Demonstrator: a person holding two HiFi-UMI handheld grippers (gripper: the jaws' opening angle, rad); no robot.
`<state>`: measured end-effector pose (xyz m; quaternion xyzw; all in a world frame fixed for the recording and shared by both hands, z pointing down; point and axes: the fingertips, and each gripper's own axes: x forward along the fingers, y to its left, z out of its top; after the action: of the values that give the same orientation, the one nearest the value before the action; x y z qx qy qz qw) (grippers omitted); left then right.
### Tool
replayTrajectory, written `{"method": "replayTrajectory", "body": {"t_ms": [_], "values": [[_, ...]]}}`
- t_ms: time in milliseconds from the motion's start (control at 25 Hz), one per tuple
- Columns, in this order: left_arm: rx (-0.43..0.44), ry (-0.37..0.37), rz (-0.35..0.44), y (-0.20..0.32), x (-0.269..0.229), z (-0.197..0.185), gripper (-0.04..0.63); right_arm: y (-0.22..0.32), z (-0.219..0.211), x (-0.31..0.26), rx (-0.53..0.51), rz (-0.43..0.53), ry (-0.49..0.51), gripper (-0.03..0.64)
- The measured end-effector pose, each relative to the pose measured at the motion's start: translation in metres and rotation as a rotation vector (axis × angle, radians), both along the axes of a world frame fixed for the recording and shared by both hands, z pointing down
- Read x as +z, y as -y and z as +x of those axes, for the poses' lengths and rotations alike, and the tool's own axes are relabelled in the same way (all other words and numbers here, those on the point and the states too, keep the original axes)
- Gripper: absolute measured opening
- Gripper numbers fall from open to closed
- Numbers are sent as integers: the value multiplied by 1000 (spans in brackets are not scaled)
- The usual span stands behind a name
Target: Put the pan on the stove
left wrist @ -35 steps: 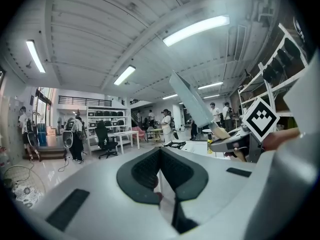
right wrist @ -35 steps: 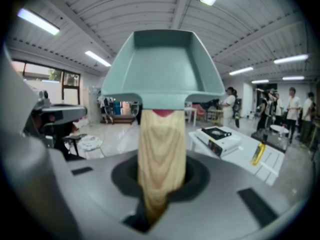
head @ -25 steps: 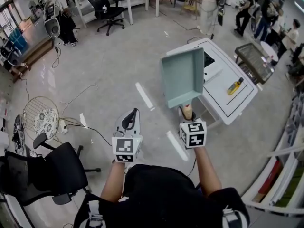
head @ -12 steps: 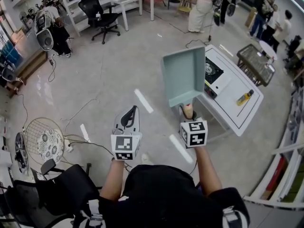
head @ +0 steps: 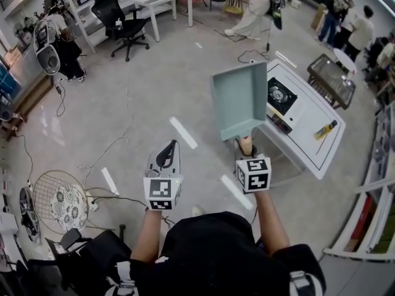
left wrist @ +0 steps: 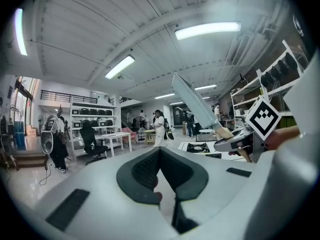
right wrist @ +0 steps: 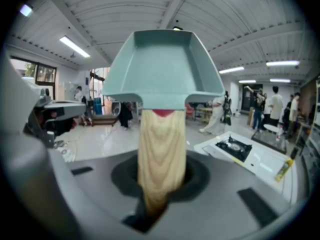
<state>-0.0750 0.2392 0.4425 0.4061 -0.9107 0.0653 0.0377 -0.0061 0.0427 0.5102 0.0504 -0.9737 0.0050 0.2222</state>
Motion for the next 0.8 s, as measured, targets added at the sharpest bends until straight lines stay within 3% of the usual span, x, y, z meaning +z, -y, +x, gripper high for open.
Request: {"method": "replayTrajectory", "body": {"t_ms": [440, 800], "values": [[58, -57, -10, 36, 25, -57, 21, 33, -47, 23, 60, -28, -53, 72], [129, -32, -33, 110, 19, -122, 21, 96, -105, 24, 124, -58, -39, 72]]}}
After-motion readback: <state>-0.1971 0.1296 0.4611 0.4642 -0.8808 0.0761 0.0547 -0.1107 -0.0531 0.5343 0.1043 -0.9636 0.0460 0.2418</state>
